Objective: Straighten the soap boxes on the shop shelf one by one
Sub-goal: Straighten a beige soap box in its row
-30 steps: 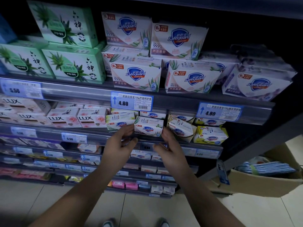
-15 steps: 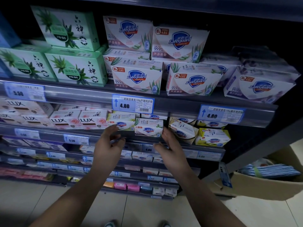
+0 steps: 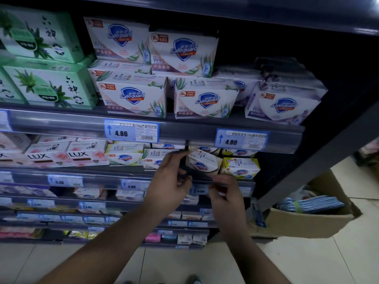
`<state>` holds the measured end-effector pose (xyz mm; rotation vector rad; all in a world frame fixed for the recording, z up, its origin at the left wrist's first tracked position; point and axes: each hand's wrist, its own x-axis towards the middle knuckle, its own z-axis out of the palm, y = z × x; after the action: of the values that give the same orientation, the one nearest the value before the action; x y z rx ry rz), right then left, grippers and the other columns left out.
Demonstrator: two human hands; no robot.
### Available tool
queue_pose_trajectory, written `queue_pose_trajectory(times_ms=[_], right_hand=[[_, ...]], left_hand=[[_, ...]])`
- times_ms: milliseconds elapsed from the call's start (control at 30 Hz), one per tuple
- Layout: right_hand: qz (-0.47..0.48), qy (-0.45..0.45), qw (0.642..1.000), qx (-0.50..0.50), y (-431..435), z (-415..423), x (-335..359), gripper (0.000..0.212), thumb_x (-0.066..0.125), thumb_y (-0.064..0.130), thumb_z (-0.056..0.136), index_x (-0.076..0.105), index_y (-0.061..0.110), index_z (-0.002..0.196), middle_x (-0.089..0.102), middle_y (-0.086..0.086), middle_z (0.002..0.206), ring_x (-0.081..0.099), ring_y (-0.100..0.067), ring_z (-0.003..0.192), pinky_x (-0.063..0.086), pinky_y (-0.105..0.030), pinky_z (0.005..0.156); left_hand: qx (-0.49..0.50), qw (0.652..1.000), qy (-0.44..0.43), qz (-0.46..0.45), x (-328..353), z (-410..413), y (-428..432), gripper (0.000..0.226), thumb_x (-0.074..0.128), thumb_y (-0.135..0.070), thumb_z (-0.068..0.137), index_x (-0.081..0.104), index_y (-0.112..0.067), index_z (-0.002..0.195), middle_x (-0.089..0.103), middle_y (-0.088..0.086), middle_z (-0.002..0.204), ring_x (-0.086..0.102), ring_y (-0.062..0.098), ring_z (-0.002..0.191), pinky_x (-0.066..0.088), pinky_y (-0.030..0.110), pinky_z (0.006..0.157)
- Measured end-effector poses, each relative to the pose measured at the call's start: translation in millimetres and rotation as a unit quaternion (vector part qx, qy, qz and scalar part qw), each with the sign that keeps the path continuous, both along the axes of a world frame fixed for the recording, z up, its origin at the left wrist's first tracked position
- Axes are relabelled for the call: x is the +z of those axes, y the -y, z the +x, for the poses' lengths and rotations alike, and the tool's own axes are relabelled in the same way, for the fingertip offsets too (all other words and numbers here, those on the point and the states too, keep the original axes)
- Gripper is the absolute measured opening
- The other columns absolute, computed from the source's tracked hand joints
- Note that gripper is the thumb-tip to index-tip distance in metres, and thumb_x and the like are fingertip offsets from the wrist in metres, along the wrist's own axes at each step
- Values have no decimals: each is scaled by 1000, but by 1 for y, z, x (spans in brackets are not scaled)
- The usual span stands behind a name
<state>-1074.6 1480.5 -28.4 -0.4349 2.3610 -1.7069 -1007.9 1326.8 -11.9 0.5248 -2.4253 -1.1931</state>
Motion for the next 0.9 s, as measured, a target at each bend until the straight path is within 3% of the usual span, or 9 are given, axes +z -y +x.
queue_pose_trajectory(times_ms=[133, 267, 367, 433, 533, 600, 700, 800, 900], right_hand=[[18, 51, 998, 25, -13, -11, -3, 36, 61, 10, 95, 53, 36, 119, 61, 22, 103, 61, 15, 86, 48, -7, 61], [9, 60, 996, 69, -16, -16, 0, 46, 60, 10, 95, 48, 39, 129, 56, 33, 112, 59, 22, 86, 46, -2, 63], [-20, 68, 993, 92, -19, -17, 6, 50, 57, 4, 94, 49, 47, 120, 61, 25, 118, 62, 15, 93, 48, -4, 70], [-35, 56, 992, 103, -25, -18, 8, 60, 55, 2, 93, 52, 59, 112, 65, 29, 108, 61, 13, 96, 47, -4, 73], [-44, 37, 992, 110, -34, -19, 8, 67, 56, 7, 94, 50, 73, 104, 62, 35, 105, 57, 15, 103, 47, -5, 76], [-64, 20, 992, 108, -39, -20, 7, 60, 59, 7, 95, 49, 63, 115, 62, 23, 112, 58, 11, 106, 48, -6, 78], [-101, -2, 989, 106, -46, -28, 8, 43, 61, 8, 97, 59, 39, 127, 63, 10, 117, 60, -1, 110, 50, -14, 87], [-131, -1, 983, 128, -49, -39, 19, 31, 62, 20, 99, 61, 30, 128, 67, 13, 123, 62, -1, 115, 50, -16, 93], [-134, -8, 981, 140, -49, -48, 31, 25, 64, 19, 99, 63, 34, 118, 70, 21, 114, 65, 4, 107, 50, -10, 84]], left_hand=[[19, 999, 34, -6, 3, -27, -17, 73, 69, -13, 89, 34, -17, 152, 43, 1, 146, 68, 17, 97, 52, 27, 85], [52, 997, 54, 8, -1, -34, -22, 79, 71, -13, 86, 32, -16, 155, 66, 8, 126, 69, 19, 106, 53, 27, 83], [76, 997, 23, 24, 0, -29, -27, 75, 73, -8, 84, 41, -18, 151, 68, 4, 119, 69, 10, 102, 58, 33, 86], [98, 994, -20, 48, 3, -24, -30, 67, 75, -6, 84, 49, -18, 145, 63, -1, 117, 63, -5, 99, 57, 29, 85], [129, 988, -58, 65, 6, -16, -33, 57, 77, -7, 87, 55, -21, 138, 58, -5, 118, 55, -11, 102, 48, 9, 79], [135, 985, -75, 82, 9, -12, -32, 53, 77, -8, 88, 59, -28, 133, 58, -12, 116, 55, -14, 102, 45, 2, 80], [118, 970, -103, 186, 15, -7, -35, 47, 76, -7, 88, 66, -26, 130, 65, -12, 118, 62, -11, 104, 52, 10, 86], [120, 956, -132, 231, 15, -2, -41, 42, 76, -10, 88, 71, -22, 127, 72, -1, 117, 68, 5, 106, 56, 16, 84], [144, 933, -170, 284, 15, 0, -50, 43, 79, -14, 82, 72, -19, 124, 77, 2, 112, 73, 12, 103, 58, 18, 83]])
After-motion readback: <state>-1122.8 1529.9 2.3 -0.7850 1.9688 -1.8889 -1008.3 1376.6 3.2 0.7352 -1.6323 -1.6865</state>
